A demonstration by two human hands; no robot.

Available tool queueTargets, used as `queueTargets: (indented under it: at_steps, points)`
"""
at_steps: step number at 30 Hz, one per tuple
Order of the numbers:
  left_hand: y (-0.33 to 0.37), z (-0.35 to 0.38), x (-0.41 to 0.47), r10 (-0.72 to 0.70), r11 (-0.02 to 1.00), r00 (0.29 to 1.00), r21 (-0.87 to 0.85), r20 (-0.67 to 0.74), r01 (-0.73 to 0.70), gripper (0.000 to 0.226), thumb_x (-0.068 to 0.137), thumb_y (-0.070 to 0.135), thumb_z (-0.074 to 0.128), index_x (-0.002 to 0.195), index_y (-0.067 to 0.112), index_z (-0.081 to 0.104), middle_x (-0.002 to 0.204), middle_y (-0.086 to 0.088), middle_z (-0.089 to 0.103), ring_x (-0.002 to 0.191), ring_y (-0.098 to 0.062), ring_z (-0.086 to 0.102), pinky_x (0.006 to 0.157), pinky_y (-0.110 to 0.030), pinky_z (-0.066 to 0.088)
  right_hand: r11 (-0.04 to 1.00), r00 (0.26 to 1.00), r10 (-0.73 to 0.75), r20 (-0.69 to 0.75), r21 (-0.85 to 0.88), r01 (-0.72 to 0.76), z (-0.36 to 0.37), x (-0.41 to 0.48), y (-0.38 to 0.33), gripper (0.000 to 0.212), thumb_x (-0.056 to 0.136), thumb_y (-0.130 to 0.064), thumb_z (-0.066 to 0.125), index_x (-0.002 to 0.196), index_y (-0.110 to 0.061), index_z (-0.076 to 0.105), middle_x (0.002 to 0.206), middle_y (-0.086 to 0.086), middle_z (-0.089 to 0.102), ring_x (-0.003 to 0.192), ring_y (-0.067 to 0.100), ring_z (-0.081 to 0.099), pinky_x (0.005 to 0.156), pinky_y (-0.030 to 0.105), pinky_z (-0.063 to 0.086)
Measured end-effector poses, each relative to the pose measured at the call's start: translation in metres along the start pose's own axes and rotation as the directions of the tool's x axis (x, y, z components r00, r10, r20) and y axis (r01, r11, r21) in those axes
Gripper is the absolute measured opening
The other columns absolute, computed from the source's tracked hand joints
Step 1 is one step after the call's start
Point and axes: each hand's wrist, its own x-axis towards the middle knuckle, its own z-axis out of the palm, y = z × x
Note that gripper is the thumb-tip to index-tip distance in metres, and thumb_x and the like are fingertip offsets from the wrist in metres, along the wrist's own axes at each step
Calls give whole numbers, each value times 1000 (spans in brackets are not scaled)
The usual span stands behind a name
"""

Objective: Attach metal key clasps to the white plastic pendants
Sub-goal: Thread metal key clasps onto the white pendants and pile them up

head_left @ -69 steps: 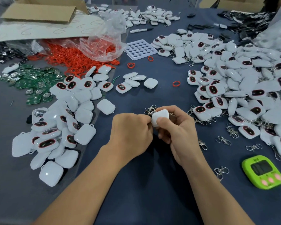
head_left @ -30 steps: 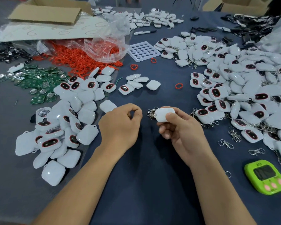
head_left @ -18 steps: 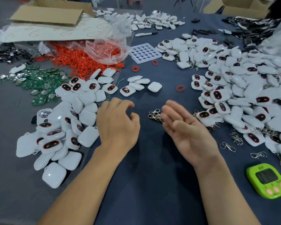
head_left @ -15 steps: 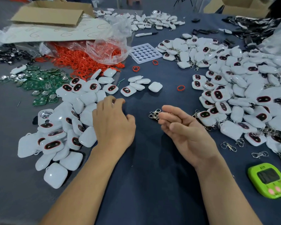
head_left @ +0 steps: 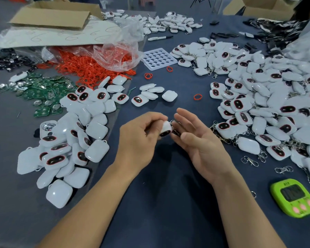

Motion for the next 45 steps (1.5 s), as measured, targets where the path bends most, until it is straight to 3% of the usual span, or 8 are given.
queueTargets:
  at_steps: [4, 8, 15, 23, 29, 33, 39, 45]
  points:
    - [6, 14, 4, -177, 922, 980, -332, 94, 199, 31, 98, 4, 60, 87, 27, 79, 90, -2, 78, 82, -20, 76, 62, -29, 61, 955, 995, -89, 51, -278, 100, 7, -2, 3, 58, 86, 11, 64, 134, -23, 67, 125, 12, 72, 116, 31, 69, 99, 40, 58]
    - [4, 20, 1, -30, 998, 999, -47, 36, 31, 25, 97, 17, 61, 93, 38, 75, 87, 16, 75, 77, -7, 71, 66, -20, 54, 913, 988, -153, -24, -385, 132, 17, -1, 6, 51, 89, 9, 64, 122, -29, 73, 100, 9, 77, 83, 20, 72, 76, 29, 59]
    - [5, 25, -11, 182, 978, 983, 106, -4, -180, 30, 98, 21, 53, 121, 34, 67, 109, 25, 70, 105, 2, 67, 86, -6, 45, 834, 939, -303, -161, -521, 180, 22, -15, 11, 48, 89, -5, 63, 125, -34, 73, 108, -1, 79, 101, 24, 76, 88, 47, 62]
    - [-4, 28, -4, 30, 913, 998, 405, 58, -51, 57, 85, 15, 63, 139, 30, 55, 130, 16, 61, 121, -6, 51, 104, -21, 37, 635, 739, -584, -335, -755, 159, 29, -18, 13, 41, 94, 0, 69, 106, -39, 71, 94, -28, 71, 86, -2, 65, 77, 5, 44]
    - [-14, 27, 3, 55, 899, 977, 416, 206, -139, 29, 89, 8, 66, 101, 30, 80, 101, 14, 73, 100, -14, 59, 88, -25, 45, 713, 762, -472, -443, -700, 34, 23, -7, 12, 19, 101, -13, 65, 113, -27, 71, 113, -18, 71, 101, 2, 62, 84, 1, 39]
    - [-15, 25, 1, 61, 910, 978, 392, 201, -138, 26, 88, 15, 62, 94, 32, 80, 90, 12, 73, 90, -13, 62, 77, -38, 54, 485, 872, -383, -307, -870, -93, 24, -4, 14, 9, 102, -26, 61, 103, -35, 64, 93, -15, 72, 81, 4, 59, 70, 5, 38]
    - [-7, 20, -1, -62, 967, 993, 251, 99, 35, 17, 87, 24, 69, 89, 37, 80, 81, 34, 71, 81, 10, 66, 70, -6, 46, 566, 771, -558, -308, -820, 82, 28, -14, 13, 12, 104, -22, 59, 96, -31, 60, 82, -21, 64, 78, 6, 58, 68, 15, 40]
    - [-5, 12, -1, -133, 985, 990, 116, 50, 126, 18, 79, 24, 82, 74, 40, 78, 74, 26, 73, 71, 6, 68, 64, -4, 44, 606, 811, -531, -247, -779, 160, 29, -17, 15, 10, 102, -19, 63, 100, -28, 63, 83, -16, 67, 71, 7, 60, 65, 9, 43]
